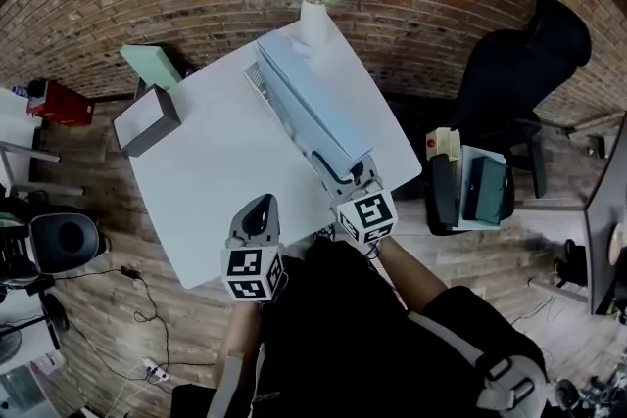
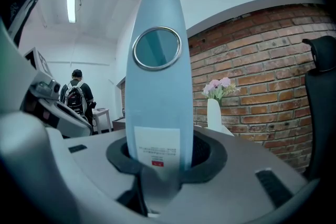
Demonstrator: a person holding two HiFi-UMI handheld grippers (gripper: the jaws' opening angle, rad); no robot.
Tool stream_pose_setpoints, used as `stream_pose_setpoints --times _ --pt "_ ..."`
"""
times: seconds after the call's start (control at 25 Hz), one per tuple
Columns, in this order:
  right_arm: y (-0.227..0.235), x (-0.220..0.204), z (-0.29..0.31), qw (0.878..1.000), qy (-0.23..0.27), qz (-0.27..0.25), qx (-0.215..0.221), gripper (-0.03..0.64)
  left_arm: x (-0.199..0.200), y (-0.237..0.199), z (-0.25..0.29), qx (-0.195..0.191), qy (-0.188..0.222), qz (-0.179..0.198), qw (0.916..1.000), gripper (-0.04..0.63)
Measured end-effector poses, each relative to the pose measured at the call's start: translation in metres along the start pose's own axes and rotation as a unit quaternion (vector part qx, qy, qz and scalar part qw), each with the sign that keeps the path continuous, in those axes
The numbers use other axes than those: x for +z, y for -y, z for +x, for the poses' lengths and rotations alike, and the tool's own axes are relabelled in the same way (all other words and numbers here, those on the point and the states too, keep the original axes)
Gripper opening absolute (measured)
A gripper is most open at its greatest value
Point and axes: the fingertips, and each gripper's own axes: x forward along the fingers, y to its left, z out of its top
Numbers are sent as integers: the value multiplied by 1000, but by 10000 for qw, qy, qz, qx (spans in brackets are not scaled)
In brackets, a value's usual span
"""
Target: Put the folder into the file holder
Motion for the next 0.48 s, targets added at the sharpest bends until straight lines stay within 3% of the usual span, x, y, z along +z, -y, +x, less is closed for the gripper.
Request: stream_pose_setpoints --times 0.48 --pt "-7 -22 -4 9993 -335 -139 -63 175 -4 -1 -4 23 -5 -39 10000 23"
